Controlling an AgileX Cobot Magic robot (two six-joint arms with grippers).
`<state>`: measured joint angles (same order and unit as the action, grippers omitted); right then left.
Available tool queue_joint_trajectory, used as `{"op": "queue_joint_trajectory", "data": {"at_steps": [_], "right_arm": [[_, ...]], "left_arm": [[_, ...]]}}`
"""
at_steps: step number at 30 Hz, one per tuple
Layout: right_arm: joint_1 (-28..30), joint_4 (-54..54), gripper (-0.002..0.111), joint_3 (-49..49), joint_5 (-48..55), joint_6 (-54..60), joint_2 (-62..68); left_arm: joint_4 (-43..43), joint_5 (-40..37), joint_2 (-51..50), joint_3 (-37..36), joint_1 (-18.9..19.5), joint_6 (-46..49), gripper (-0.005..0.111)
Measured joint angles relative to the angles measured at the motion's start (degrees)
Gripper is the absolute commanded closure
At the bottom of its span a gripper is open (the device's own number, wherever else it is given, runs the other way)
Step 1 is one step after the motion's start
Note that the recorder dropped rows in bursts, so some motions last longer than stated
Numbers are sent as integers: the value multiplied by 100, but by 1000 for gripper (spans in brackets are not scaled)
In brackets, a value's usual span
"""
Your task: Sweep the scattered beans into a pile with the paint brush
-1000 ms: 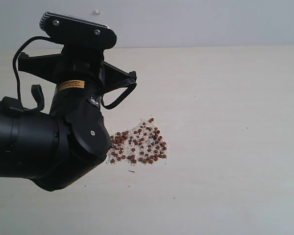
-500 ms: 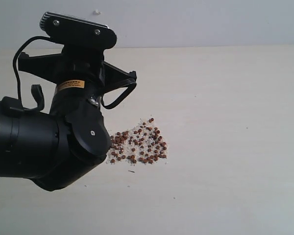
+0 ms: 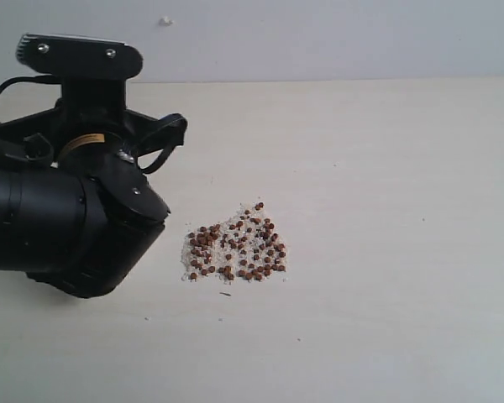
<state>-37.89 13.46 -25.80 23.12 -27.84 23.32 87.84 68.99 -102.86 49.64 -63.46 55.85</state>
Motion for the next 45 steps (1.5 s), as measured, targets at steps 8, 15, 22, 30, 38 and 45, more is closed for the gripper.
{"op": "queue_joint_trajectory", "data": {"at_steps": [8,15,22,30,38,45], "right_arm": [[0,0,108,0,0,0,0],[0,0,108,0,-62,0,0],[0,-4,108,0,-84,0,0],[0,-13,108,0,-108,0,0],[0,-13,108,0,-108,0,0],[0,-13,108,0,-108,0,0]], "left_arm": [[-277,0,336,-460,122,-550,107],[-2287,-362,1063,-1639,484,-1647,107],[-2556,-1151,1502,-1847,823,-1831,107],[-3308,-1790,1360,-1883,642,-2924,107],[-3464,-366,990,-2000,44,-3444,107],[-3110,-291,889,-2000,33,-3465,107]]}}
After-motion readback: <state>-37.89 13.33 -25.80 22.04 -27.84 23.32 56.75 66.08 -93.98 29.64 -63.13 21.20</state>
